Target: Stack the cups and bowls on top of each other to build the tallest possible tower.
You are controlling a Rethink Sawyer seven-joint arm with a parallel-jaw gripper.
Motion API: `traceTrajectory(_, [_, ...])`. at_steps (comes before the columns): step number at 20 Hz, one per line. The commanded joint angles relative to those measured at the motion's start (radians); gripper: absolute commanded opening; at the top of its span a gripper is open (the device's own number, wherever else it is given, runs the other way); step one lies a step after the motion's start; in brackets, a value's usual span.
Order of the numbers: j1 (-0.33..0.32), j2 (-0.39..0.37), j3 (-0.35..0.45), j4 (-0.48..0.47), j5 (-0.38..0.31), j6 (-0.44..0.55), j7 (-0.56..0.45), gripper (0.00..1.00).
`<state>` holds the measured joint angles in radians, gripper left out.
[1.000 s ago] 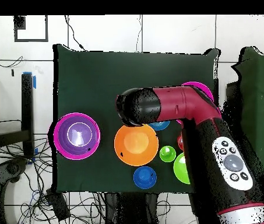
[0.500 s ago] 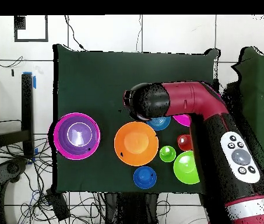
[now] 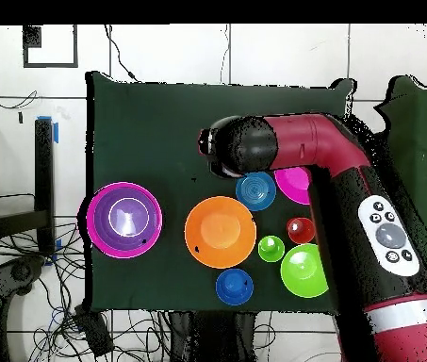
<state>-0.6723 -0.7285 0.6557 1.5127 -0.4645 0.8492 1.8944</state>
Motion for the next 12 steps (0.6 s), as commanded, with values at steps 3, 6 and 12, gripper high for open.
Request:
traceTrajectory(3, [0.012,0.112,0.063,-0.105,-0.112,0.097,-0.407,1.00])
traceTrajectory(6, [0.015,0.152,0.072,-0.151,-0.125,0.095,-0.441,1.00])
traceTrajectory(12, [0.040,0.233,0.060,-0.266,-0.156,0.136,-0.490,1.00])
